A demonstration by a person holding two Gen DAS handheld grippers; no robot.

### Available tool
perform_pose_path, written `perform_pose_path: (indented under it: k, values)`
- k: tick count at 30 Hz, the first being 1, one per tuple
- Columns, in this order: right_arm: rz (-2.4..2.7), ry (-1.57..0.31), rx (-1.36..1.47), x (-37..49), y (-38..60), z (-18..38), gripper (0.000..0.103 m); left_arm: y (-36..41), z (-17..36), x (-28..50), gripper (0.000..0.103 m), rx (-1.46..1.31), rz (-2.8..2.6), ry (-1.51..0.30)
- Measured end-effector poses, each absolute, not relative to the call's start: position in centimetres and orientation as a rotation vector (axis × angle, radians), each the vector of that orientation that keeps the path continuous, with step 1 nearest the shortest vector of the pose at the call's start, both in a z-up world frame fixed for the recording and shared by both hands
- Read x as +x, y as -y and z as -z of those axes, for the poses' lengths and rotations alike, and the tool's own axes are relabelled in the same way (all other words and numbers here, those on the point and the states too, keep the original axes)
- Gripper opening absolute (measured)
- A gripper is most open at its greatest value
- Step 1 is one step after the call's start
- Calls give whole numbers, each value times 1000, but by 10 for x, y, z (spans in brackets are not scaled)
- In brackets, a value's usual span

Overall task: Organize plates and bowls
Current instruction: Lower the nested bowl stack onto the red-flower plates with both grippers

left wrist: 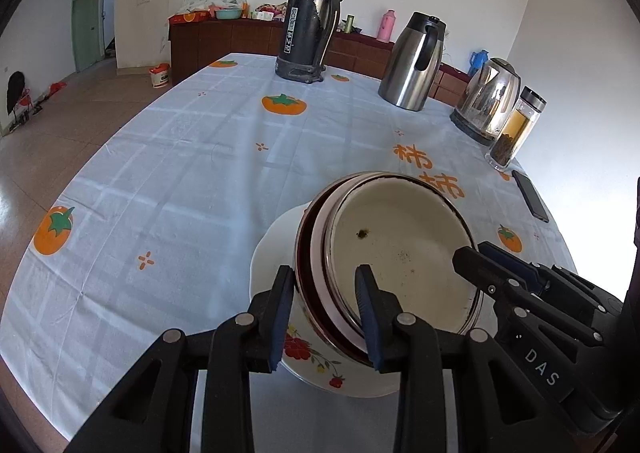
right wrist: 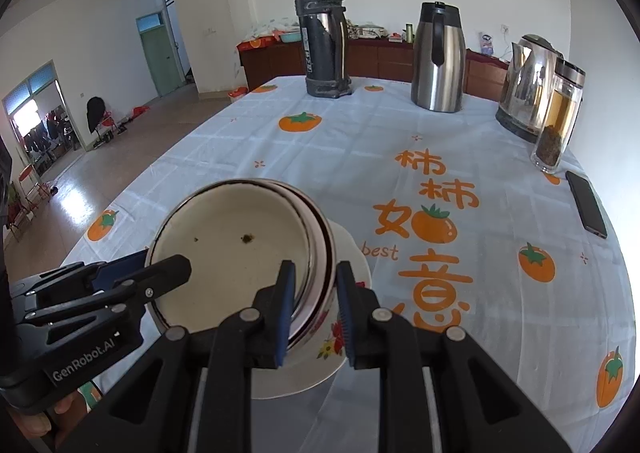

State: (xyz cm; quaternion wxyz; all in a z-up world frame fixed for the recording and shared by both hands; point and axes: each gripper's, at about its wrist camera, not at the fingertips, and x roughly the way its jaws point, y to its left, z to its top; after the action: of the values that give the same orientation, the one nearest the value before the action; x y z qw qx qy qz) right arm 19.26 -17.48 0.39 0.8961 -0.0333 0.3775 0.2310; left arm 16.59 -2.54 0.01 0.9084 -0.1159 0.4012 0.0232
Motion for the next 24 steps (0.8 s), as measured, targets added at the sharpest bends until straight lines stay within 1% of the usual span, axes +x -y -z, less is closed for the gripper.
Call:
perform_pose_path:
  k: [24]
  values:
    - [-475,-802,-82,201,171,1,21,21,10,176,34,-248,-45,-863]
